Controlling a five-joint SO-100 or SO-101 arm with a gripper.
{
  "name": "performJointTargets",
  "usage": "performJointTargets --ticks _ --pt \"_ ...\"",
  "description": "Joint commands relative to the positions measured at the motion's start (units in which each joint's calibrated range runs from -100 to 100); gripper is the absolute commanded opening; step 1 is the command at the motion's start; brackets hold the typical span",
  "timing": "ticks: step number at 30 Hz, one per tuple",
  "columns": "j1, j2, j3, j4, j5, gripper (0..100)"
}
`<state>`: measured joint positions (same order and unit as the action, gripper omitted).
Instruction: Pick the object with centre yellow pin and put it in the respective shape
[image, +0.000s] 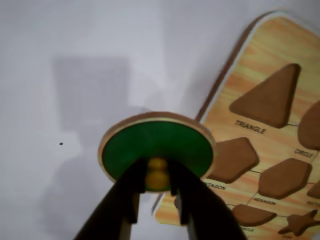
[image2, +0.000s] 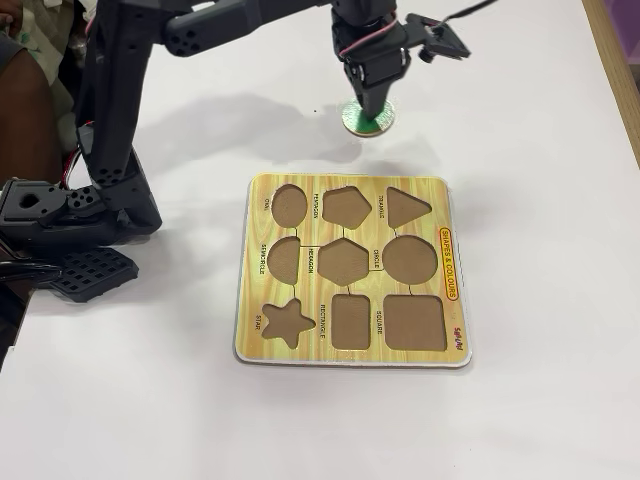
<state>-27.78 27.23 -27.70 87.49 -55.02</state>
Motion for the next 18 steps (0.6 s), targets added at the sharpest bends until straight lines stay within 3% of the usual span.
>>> performJointTargets --ticks 1,18 --pt "5.03 -4.56 -1.35 -0.28 0.10 3" --pt "21.44 -4.56 -8.90 -0.02 0.21 3"
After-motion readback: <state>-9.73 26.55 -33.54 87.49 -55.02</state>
